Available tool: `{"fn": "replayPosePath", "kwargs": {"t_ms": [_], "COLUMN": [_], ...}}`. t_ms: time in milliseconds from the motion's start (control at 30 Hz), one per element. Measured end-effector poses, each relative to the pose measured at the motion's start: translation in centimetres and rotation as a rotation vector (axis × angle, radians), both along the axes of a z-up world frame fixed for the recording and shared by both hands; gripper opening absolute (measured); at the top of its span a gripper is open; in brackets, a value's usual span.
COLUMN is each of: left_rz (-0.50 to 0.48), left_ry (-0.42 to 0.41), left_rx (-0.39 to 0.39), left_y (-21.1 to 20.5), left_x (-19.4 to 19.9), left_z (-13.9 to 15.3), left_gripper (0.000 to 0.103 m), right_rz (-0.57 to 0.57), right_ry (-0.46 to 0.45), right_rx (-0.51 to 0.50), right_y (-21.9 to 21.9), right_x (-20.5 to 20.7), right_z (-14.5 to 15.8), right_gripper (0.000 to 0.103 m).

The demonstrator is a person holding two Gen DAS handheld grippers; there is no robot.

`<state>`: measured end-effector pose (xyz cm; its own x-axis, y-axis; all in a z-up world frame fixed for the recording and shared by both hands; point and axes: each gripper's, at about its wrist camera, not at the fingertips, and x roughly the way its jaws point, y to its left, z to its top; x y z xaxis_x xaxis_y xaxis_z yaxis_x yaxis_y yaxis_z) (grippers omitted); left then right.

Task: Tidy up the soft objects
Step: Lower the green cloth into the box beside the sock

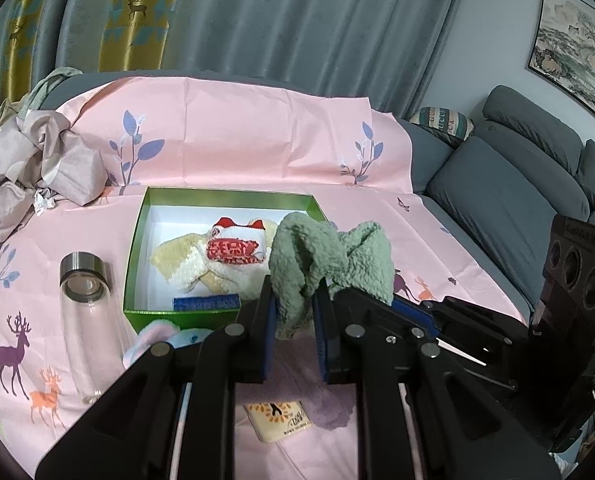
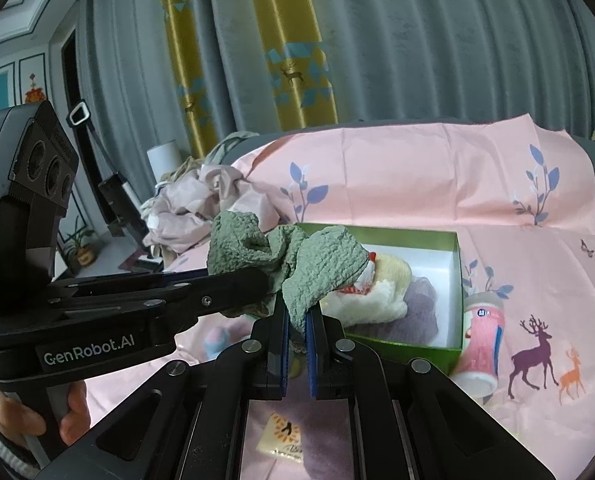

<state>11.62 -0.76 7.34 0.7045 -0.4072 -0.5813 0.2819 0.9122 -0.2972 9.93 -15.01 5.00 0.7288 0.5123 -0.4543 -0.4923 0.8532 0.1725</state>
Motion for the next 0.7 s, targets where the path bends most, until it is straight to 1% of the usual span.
{"fn": "replayPosePath", "kwargs": {"t_ms": [400,567,700], "left_rz": [-0.002,-0.012,-0.007], "left_ry": [-0.005,0.028,0.033], "left_rx": [0.04,0.043,0.043], "left_y": [-0.6,-0.3,0.1], "left_x": [2.8,4.7,6.0], "left_z": [-0.1,-0.5,-0.2], "left_gripper": [0.015,0.015,0.015], "right_rz": [-0.019,-0.024,-0.018], "right_ry": [-0.003,0.0,-0.008], "right_rx": [0.005,-0.011,-0.03], "right_y": [0.0,0.4,0.9], "right_x": [2.6,4.0,5.3], "right_z": [0.3,0.2,0.6], "right_gripper": [0.008,0.008,0.008]}}
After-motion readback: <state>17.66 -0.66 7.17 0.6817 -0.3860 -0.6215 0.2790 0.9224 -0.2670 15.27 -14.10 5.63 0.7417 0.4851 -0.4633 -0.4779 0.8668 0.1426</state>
